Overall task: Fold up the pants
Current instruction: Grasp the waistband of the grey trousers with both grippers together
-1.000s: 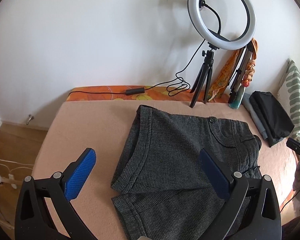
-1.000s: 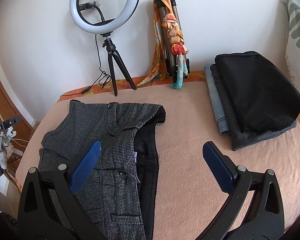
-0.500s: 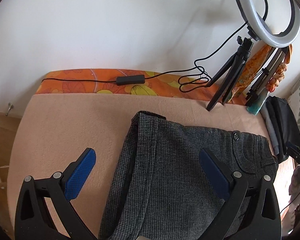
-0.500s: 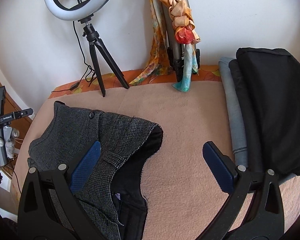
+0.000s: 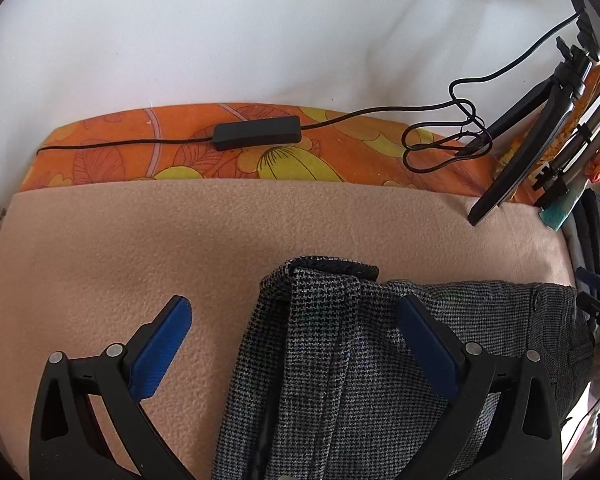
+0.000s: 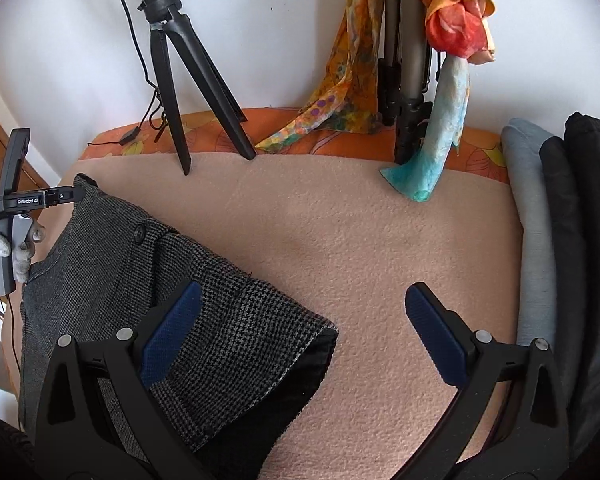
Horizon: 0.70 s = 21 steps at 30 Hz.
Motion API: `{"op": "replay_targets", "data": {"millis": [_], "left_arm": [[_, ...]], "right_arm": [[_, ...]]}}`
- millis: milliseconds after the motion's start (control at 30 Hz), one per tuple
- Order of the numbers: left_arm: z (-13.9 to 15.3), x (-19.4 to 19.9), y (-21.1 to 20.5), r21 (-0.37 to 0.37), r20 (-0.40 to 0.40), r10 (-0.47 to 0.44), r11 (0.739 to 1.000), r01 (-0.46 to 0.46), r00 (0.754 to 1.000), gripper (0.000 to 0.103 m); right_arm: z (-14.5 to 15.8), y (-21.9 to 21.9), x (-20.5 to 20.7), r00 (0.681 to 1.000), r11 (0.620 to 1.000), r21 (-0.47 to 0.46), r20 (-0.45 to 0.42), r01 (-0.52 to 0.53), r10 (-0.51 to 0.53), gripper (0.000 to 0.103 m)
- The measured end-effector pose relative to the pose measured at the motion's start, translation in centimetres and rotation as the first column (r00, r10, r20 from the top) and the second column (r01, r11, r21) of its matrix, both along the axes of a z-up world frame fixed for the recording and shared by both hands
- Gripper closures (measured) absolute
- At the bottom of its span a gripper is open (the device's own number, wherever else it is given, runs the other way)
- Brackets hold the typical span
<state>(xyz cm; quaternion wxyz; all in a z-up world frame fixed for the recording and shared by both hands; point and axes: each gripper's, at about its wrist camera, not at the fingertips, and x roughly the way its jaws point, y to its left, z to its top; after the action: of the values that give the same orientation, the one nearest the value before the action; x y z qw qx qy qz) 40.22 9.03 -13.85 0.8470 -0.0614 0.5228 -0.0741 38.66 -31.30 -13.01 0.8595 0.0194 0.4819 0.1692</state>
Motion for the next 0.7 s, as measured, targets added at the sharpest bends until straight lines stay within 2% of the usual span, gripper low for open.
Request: {"op": "replay_targets", "data": {"millis": [100,200,267,300,333,400,433,467,500,533,567,633,700], "left_arm": [[-0.8,0.4,0.1,-0.034,-0.02,0.003,0.999,-0.003,1.0,0.009],[-0.6,0.4,0.0,-0.022,-0.005,0.002,1.0,-0.002,1.0,0.02],[-0.4,0.4,-0.2,-0.031,0.005,-0.01,0.999,0.01,1.0,0.032],[-0.2,0.3,-0.2,-0.057,0.01,-0.017,0.998,0.018,1.0,0.049],[-0.1,0.3,-0.3,-0.091,0.009,-0.022,0.996,0.023,1.0,0.06],[-0.1,0.4,-0.4,-0.088,0.015,-0.016,0.996,0.017,1.0,0.061],[-0.1,0.4,-0.6,-0.083,0.018,-0.02,0.996,0.021,1.0,0.064],[0.0,0.3,-0.7,-0.082,0.024,-0.022,0.996,0.024,0.999,0.065],[0.1,0.2,-0.7,-0.084,0.027,-0.022,0.996,0.024,0.999,0.067],[0.2,0.1,-0.6,-0.091,0.031,-0.022,0.996,0.024,0.999,0.068],[0.5,0.0,-0.5,-0.102,0.038,-0.022,0.994,0.026,0.999,0.07],[1.1,0.0,-0.6,-0.125,0.06,-0.022,0.992,0.03,0.998,0.071],[2.0,-0.5,-0.5,-0.137,0.083,-0.023,0.99,0.034,0.996,0.072]], "right_arm": [[-1.3,-0.2,1.1,1.0,1.0,0.022,-0.029,0.004,-0.003,0.0],[-2.1,-0.3,1.8,0.999,0.999,0.048,-0.048,0.01,-0.008,0.0],[-2.7,0.0,2.2,0.998,0.997,0.073,-0.066,0.01,-0.005,0.004],[-2.9,0.1,2.2,0.997,0.996,0.093,-0.077,0.001,0.006,0.006],[-3.0,0.2,2.2,0.996,0.995,0.104,-0.083,-0.007,0.016,0.01],[-2.9,0.6,2.0,0.997,0.994,0.103,-0.076,-0.025,0.033,0.019],[-2.9,0.8,2.0,0.996,0.993,0.114,-0.081,-0.035,0.045,0.029],[-2.8,0.9,1.9,0.995,0.991,0.128,-0.087,-0.045,0.056,0.043],[-2.8,1.0,1.9,0.992,0.986,0.155,-0.103,-0.055,0.071,0.052],[-2.9,1.2,1.8,0.99,0.981,0.181,-0.115,-0.063,0.085,0.069],[-2.8,1.5,1.7,0.989,0.98,0.186,-0.117,-0.071,0.094,0.079],[-2.2,2.5,1.3,0.991,0.985,0.142,-0.085,-0.094,0.107,0.085],[-1.3,3.2,0.8,0.992,0.989,0.102,-0.051,-0.111,0.117,0.086]]}}
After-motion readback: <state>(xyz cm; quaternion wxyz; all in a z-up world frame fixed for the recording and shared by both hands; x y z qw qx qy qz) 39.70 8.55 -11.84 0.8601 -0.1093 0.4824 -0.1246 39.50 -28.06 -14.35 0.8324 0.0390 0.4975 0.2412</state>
